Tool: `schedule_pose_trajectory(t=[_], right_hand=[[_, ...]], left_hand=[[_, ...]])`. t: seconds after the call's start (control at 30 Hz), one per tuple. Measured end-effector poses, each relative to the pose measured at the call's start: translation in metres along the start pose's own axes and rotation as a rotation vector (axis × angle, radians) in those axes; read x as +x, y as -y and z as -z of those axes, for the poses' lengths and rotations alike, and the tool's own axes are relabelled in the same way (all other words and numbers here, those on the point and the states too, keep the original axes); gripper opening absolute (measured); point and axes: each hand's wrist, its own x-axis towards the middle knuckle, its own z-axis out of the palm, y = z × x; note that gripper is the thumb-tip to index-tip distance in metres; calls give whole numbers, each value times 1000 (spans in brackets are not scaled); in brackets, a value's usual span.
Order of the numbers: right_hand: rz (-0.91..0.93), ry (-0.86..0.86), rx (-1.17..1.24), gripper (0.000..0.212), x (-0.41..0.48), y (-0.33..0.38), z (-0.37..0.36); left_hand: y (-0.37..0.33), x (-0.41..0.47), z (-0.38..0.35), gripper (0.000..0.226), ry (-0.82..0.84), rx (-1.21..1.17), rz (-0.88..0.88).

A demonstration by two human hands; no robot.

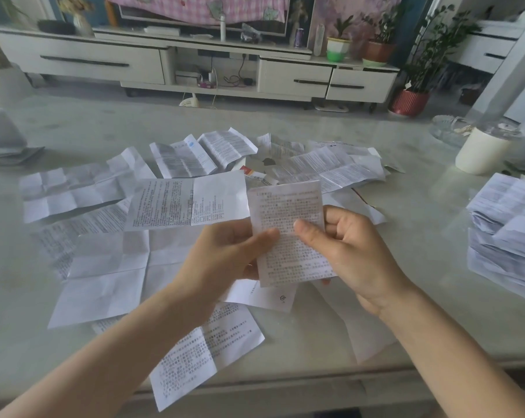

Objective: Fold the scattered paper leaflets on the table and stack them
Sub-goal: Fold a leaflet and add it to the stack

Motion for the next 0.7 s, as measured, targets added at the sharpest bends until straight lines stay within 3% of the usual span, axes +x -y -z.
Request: schedule_pose_trajectory(t=[0.33,0.53,0.7], right_hand=[[-219,176,212,28,1,3,2],[-174,142,225,26,-1,4,6],[-111,53,191,56,-4,-2,1]], left_hand=[[0,2,4,14,-93,-8,36],[-6,2,3,32,-36,-58,63],[-8,-3,-1,35,-19,-160,115]])
